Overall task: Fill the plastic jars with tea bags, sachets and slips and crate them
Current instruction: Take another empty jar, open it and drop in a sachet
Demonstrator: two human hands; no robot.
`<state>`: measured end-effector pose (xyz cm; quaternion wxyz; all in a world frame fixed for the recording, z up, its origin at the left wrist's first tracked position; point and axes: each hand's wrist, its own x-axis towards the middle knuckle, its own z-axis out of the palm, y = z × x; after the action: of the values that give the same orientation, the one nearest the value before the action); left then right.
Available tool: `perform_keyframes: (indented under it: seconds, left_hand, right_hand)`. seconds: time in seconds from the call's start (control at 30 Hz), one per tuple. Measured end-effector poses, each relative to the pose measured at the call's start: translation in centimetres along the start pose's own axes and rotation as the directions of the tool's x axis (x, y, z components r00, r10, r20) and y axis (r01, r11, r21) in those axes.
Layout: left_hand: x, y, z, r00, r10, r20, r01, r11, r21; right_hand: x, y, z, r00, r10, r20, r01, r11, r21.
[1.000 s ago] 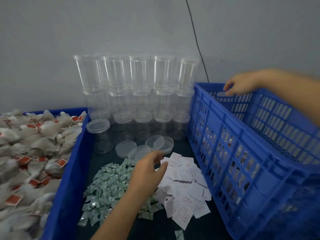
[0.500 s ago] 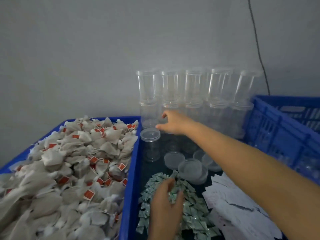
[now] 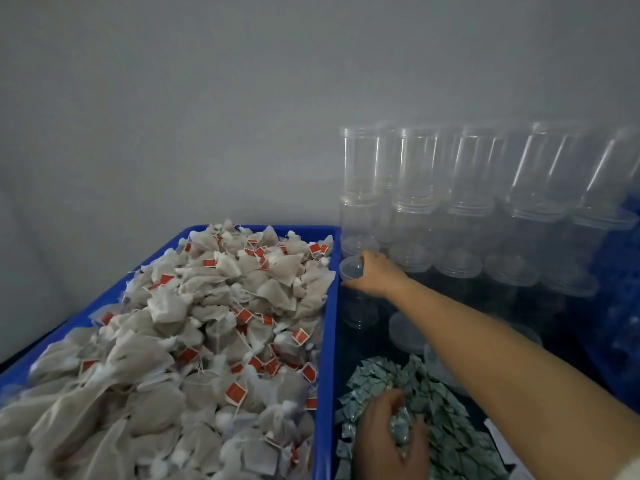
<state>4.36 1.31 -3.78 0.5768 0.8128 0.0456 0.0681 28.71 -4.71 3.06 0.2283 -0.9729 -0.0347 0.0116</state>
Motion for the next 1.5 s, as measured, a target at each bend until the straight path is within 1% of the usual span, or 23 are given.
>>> perform_keyframes:
  seconds: [0.1, 0.27, 0.4, 0.47, 0.53, 0.6, 0.67, 0.73, 0.77, 0.8, 0.9, 0.97, 1.03, 1.07, 1.13, 1.23, 1.27, 1.3, 1.33, 1.4, 1.43, 1.47, 1.5]
  left_hand:
    - [0.4, -0.1, -0.3, 1.0, 0.003, 0.015, -0.003, 1.0, 0.008]
    - [0.8, 0.0, -0.4, 0.997, 0.075, 0.035, -0.075, 0.997, -0.004]
    - [0.6, 1.3, 0.0, 0.969, 0.246, -0.021, -0.244, 0.966, 0.091]
    - [0.2, 2.0, 0.2, 0.934, 0.355, -0.045, -0.341, 0.92, 0.194]
    - [-0.4, 2.5, 0.3, 0.874, 0.486, -0.026, -0.436, 0.806, 0.4]
    - [-1.2, 2.8, 0.2, 0.792, 0.605, 0.088, -0.511, 0.576, 0.639]
    - [-2.3, 2.8, 0.3, 0.679, 0.702, 0.214, -0.581, 0.336, 0.742]
    - [-3.3, 2.9, 0.2, 0.564, 0.764, 0.313, -0.625, 0.147, 0.766]
    - [-3.7, 3.0, 0.0, 0.53, 0.769, 0.359, -0.62, 0.062, 0.782]
    - [-3.9, 3.2, -0.3, 0.518, 0.754, 0.403, -0.606, -0.009, 0.795]
    - [-4.2, 4.5, -1.6, 0.536, 0.684, 0.495, -0.545, -0.167, 0.821]
    - [-4.0, 5.1, -2.4, 0.463, 0.707, 0.535, -0.528, -0.265, 0.807]
    - [-3.6, 5.5, -3.0, 0.375, 0.731, 0.57, -0.529, -0.336, 0.779]
    - [-3.4, 5.7, -3.1, 0.35, 0.734, 0.582, -0.53, -0.358, 0.769]
    - [-3.4, 6.0, -3.3, 0.338, 0.727, 0.597, -0.517, -0.386, 0.764]
    - [-3.3, 6.3, -3.5, 0.341, 0.72, 0.605, -0.53, -0.384, 0.756]
    - [-3.3, 6.5, -3.6, 0.362, 0.71, 0.604, -0.542, -0.367, 0.756]
    - [-3.3, 6.5, -3.7, 0.413, 0.686, 0.599, -0.563, -0.324, 0.76]
    - [-3.3, 6.5, -3.7, 0.498, 0.64, 0.585, -0.599, -0.234, 0.766]
    - [-3.0, 6.2, -3.6, 0.676, 0.503, 0.539, -0.644, 0.047, 0.764]
    - [-2.9, 6.2, -3.6, 0.722, 0.453, 0.523, -0.653, 0.197, 0.731]
    - [-2.7, 6.3, -3.8, 0.751, 0.411, 0.517, -0.654, 0.348, 0.672]
    - [-2.4, 6.5, -4.2, 0.776, 0.334, 0.534, -0.625, 0.517, 0.585]
  right_hand:
    - [-0.4, 0.0, -0.1, 0.999, 0.013, -0.042, -0.012, 1.0, 0.027]
    - [-4.3, 1.3, -3.3, 0.997, 0.001, -0.077, 0.016, 0.976, 0.218]
    - [-10.8, 3.7, -5.2, 0.991, 0.058, -0.12, -0.002, 0.908, 0.42]
    - [-14.5, 4.9, -5.1, 0.986, 0.135, -0.095, -0.068, 0.858, 0.509]
    - [-17.8, 6.3, -4.5, 0.967, 0.255, 0.019, -0.213, 0.761, 0.612]
    - [-20.5, 7.6, -3.8, 0.922, 0.331, 0.199, -0.36, 0.55, 0.753]
    - [-22.6, 8.8, -3.3, 0.864, 0.379, 0.331, -0.471, 0.377, 0.798]
    - [-24.2, 9.6, -2.8, 0.82, 0.396, 0.412, -0.532, 0.265, 0.804]
    - [-24.9, 9.8, -2.6, 0.809, 0.381, 0.447, -0.552, 0.235, 0.8]
    - [-25.5, 9.8, -2.4, 0.803, 0.354, 0.479, -0.57, 0.225, 0.79]
    - [-26.8, 9.5, -2.2, 0.795, 0.301, 0.527, -0.595, 0.22, 0.773]
    - [-27.1, 8.9, -2.0, 0.814, 0.299, 0.498, -0.566, 0.216, 0.796]
    - [-27.3, 8.2, -1.7, 0.833, 0.32, 0.45, -0.52, 0.179, 0.835]
    - [-27.4, 8.0, -1.6, 0.84, 0.334, 0.428, -0.498, 0.163, 0.852]
    - [-27.5, 7.7, -1.3, 0.855, 0.351, 0.383, -0.454, 0.147, 0.879]
    - [-27.6, 7.7, -1.0, 0.886, 0.349, 0.307, -0.381, 0.17, 0.909]
    - [-27.7, 7.6, -1.0, 0.9, 0.335, 0.278, -0.356, 0.198, 0.913]
    - [-27.9, 7.7, -0.9, 0.919, 0.313, 0.24, -0.324, 0.25, 0.913]
    - [-28.1, 7.7, -1.0, 0.941, 0.283, 0.187, -0.28, 0.337, 0.899]
    - [-28.4, 8.0, -1.2, 0.98, 0.198, 0.026, -0.133, 0.55, 0.824]
    - [-28.5, 8.2, -1.5, 0.991, 0.125, -0.055, -0.036, 0.628, 0.778]
    - [-28.6, 8.3, -1.9, 0.994, 0.034, -0.103, 0.054, 0.67, 0.741]
    - [-28.8, 8.3, -2.5, 0.992, -0.057, -0.112, 0.12, 0.687, 0.716]
